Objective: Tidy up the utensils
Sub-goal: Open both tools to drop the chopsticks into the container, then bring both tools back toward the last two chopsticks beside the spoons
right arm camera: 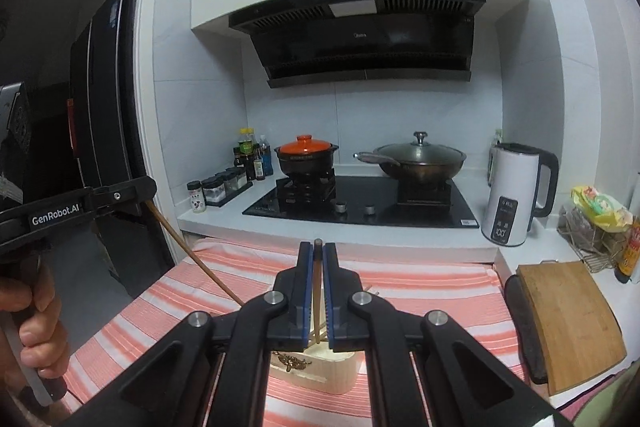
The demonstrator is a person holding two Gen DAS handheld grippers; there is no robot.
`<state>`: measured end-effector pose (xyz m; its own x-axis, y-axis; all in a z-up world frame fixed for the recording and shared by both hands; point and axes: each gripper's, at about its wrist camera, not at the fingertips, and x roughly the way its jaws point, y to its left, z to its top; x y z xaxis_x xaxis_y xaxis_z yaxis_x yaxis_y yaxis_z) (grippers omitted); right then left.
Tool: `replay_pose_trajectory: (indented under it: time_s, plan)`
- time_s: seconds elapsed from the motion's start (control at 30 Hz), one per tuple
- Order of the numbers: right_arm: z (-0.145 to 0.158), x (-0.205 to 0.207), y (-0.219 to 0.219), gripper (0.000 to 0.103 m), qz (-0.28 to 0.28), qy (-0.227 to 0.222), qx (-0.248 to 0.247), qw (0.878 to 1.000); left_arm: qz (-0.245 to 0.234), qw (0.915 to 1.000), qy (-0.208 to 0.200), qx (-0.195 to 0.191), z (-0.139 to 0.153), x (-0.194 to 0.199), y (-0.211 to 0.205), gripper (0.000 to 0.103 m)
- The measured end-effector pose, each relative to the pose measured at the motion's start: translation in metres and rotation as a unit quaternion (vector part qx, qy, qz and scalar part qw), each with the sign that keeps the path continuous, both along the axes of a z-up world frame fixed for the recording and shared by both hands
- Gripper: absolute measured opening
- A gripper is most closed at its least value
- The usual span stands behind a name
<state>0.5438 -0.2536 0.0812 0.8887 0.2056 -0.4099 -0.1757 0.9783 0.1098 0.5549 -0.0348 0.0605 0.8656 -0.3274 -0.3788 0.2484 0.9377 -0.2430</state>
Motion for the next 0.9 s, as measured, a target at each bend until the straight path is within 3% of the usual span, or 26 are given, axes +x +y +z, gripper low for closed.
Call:
replay_pose_trajectory:
  time_s: [0.13, 0.47, 0.5, 0.53, 0.57, 0.6, 0.63, 0.67, 0.77, 0.9]
  plan:
    - [-0.026, 0.025, -0.007, 0.005, 0.004, 0.054, 0.029, 0.998, -0.002, 0.9993, 0.036, 0.011, -0.03, 0.02, -0.003, 0.003]
    - [-0.079, 0.029, -0.016, 0.005, -0.002, 0.087, 0.076, 0.993, -0.021, 0.9957, 0.087, 0.024, -0.074, 0.029, -0.011, 0.006]
    - [-0.084, 0.028, -0.016, 0.005, 0.005, 0.086, 0.084, 0.993, -0.023, 0.9952, 0.092, 0.023, -0.077, 0.027, -0.01, 0.01]
    - [-0.087, 0.026, -0.016, 0.009, 0.011, 0.083, 0.091, 0.992, -0.026, 0.9945, 0.099, 0.022, -0.078, 0.025, -0.007, 0.028]
    - [-0.088, 0.023, -0.016, 0.013, 0.015, 0.08, 0.092, 0.992, -0.028, 0.9941, 0.103, 0.021, -0.079, 0.02, -0.004, 0.053]
    - [-0.087, 0.018, -0.016, 0.023, 0.017, 0.076, 0.09, 0.993, -0.03, 0.9942, 0.101, 0.02, -0.077, 0.013, 0.001, 0.063]
    - [-0.085, 0.011, -0.017, 0.047, 0.017, 0.066, 0.09, 0.994, -0.032, 0.9945, 0.098, 0.022, -0.075, 0.002, 0.007, 0.075]
    - [-0.081, 0.002, -0.018, 0.062, 0.015, 0.054, 0.091, 0.994, -0.037, 0.9943, 0.096, 0.029, -0.073, -0.009, 0.012, 0.081]
    - [-0.063, -0.032, -0.021, 0.063, 0.02, 0.034, 0.073, 0.997, -0.048, 0.9903, 0.112, 0.067, -0.075, -0.045, 0.028, 0.095]
    - [-0.065, -0.087, -0.021, 0.069, 0.011, 0.037, -0.001, 0.999, -0.051, 0.9772, 0.159, 0.132, -0.107, -0.106, 0.044, 0.095]
